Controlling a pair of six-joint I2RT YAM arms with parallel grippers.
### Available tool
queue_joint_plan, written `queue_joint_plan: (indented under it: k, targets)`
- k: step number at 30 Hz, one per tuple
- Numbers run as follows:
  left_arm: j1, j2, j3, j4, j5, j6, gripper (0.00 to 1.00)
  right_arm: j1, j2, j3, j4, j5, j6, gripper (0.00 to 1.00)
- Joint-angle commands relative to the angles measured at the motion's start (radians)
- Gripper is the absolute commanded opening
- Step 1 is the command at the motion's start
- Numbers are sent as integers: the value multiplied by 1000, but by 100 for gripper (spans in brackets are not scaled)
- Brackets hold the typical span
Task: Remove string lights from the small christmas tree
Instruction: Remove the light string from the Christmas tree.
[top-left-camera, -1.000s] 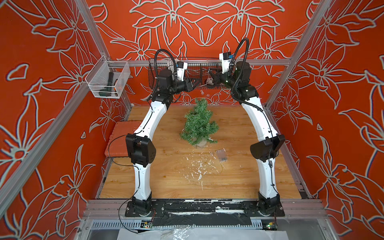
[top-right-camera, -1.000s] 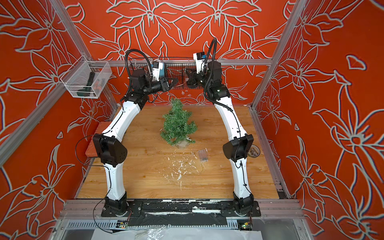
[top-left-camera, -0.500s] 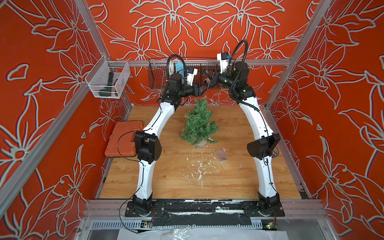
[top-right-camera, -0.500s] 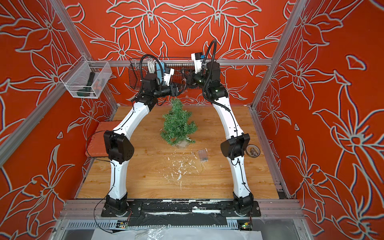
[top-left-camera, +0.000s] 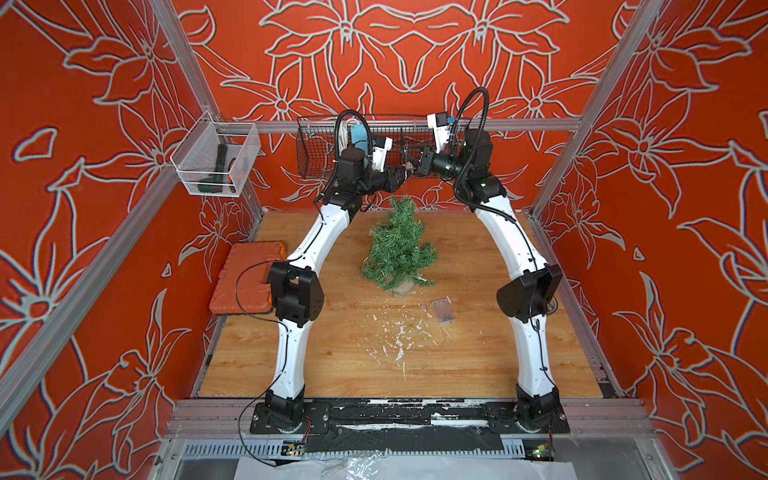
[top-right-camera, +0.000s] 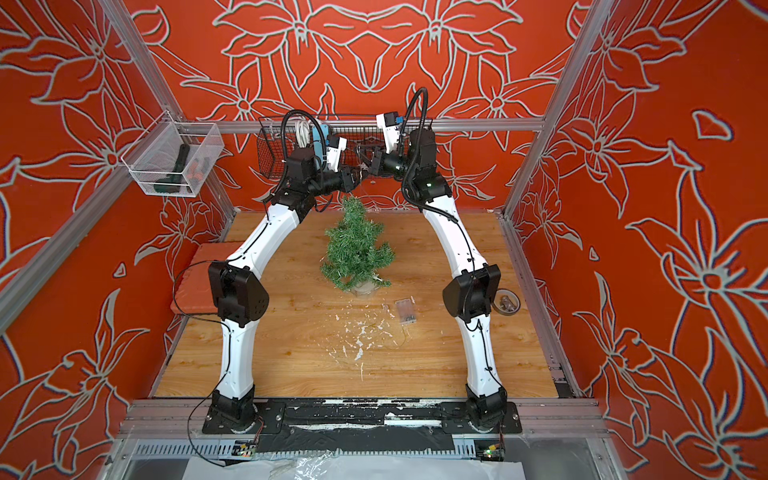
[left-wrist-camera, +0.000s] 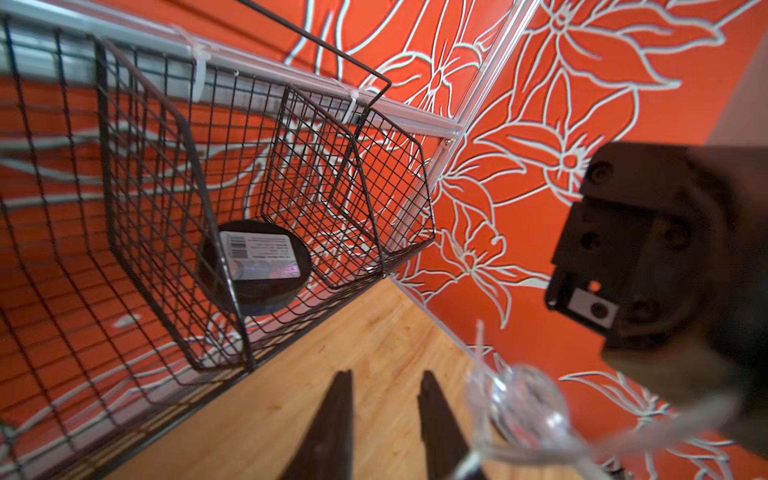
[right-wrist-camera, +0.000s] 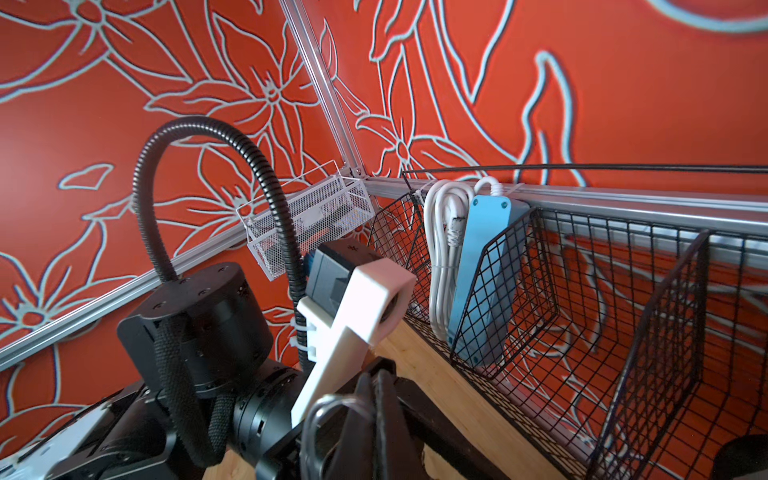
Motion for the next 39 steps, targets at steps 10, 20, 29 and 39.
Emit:
queue_joint_plan:
  k: [10,20,29,39]
  targets:
    - [14,-183,-182,89,-169,-10,0,6,-146,-100,80,-26,14,0]
    - [86,-345,-282,72,-418,-30,0,6,-180,-151,29,16,-4,38]
    - [192,-374,-308,17,-553,-32,0,-2,-298,-327,52,50,-50,53]
    - [309,-417,-378,-43,-742,-73,0,-14,-503,-623,135,95,-63,55]
